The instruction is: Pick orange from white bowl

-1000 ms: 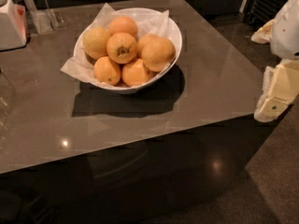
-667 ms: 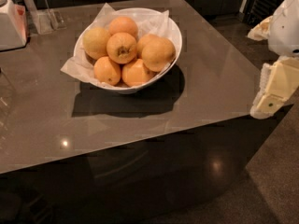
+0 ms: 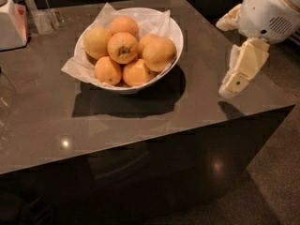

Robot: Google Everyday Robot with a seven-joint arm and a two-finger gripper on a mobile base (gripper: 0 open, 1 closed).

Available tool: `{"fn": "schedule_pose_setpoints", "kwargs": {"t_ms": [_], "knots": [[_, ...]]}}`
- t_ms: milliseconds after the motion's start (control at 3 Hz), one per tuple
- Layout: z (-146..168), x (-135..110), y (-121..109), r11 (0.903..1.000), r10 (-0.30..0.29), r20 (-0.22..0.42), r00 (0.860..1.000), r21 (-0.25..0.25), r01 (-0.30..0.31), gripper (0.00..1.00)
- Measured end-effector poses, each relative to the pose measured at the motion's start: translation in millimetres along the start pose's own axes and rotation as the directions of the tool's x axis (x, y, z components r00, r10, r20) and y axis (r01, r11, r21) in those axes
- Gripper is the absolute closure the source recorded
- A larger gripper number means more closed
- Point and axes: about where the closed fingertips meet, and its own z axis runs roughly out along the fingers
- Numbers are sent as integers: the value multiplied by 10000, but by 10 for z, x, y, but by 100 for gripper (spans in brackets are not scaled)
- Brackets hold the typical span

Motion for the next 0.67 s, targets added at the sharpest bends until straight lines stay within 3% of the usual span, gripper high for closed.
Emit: {"fn": "schedule_pose_setpoints", "kwargs": {"t_ms": [333, 667], "knots": [[4, -22, -18, 10000, -3, 94, 10000, -5, 3, 0], [73, -85, -112, 9992, 353, 649, 9973, 153, -364, 0]]}}
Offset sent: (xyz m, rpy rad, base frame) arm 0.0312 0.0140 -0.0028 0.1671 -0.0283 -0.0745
